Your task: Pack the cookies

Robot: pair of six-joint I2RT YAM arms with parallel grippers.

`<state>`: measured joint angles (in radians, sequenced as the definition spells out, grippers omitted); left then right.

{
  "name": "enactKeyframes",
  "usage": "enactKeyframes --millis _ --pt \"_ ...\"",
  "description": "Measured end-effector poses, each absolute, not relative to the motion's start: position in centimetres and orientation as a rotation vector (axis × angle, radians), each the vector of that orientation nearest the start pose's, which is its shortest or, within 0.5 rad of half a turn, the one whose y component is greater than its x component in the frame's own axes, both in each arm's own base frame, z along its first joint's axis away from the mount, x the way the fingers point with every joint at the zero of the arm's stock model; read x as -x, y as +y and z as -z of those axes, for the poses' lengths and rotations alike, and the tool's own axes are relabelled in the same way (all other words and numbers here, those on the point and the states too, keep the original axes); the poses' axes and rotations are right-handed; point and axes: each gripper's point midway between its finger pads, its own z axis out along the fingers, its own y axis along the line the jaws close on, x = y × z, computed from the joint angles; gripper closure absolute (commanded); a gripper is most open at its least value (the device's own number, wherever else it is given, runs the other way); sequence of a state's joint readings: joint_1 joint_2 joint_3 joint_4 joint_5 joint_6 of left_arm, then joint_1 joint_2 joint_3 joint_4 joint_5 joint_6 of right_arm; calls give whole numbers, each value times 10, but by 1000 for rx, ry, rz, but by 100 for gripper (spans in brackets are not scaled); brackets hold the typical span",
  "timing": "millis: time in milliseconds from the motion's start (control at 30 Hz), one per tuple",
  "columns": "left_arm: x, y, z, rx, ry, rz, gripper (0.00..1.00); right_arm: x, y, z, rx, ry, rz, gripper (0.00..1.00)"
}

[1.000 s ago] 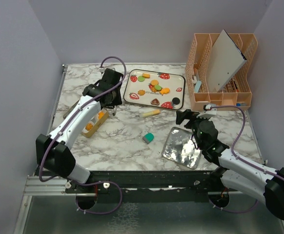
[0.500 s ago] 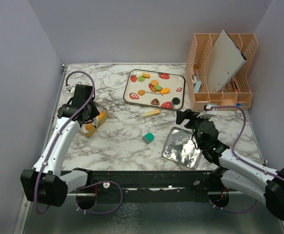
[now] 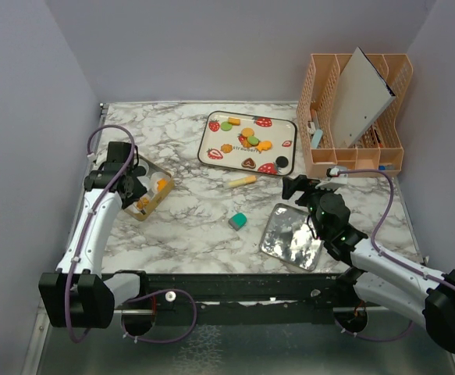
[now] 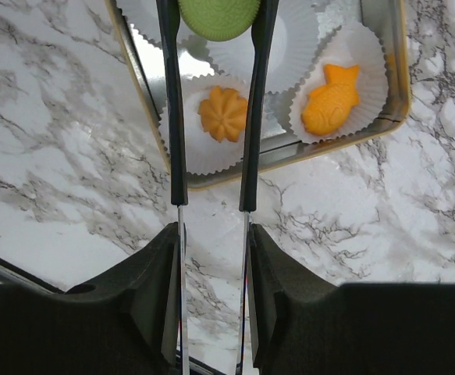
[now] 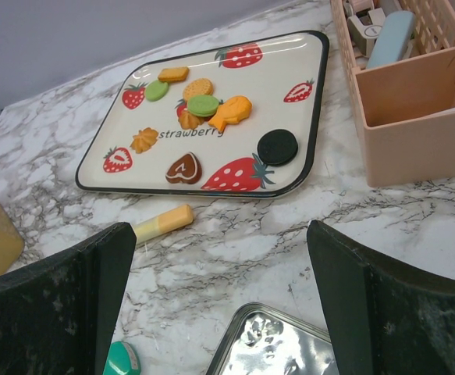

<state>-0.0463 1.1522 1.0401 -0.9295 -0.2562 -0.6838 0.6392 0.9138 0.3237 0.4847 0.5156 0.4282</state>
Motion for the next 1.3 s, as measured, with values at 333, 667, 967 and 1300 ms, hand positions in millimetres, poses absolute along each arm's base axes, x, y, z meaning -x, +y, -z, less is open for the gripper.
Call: enactKeyframes --millis 333,667,967,1300 --pt "-250 30 -137 1002 2399 -129 100 -304 137 -173 -213 1664 -375 0" --pt "-254 44 -126 1004 2363 -191 95 -304 137 -172 -211 1668 -373 0" --pt "-262 45 -118 981 2369 -194 92 -305 137 -170 -210 1673 -370 0" --pt "-266 43 -110 968 2403 -186 84 -305 138 -168 -207 1680 -366 0"
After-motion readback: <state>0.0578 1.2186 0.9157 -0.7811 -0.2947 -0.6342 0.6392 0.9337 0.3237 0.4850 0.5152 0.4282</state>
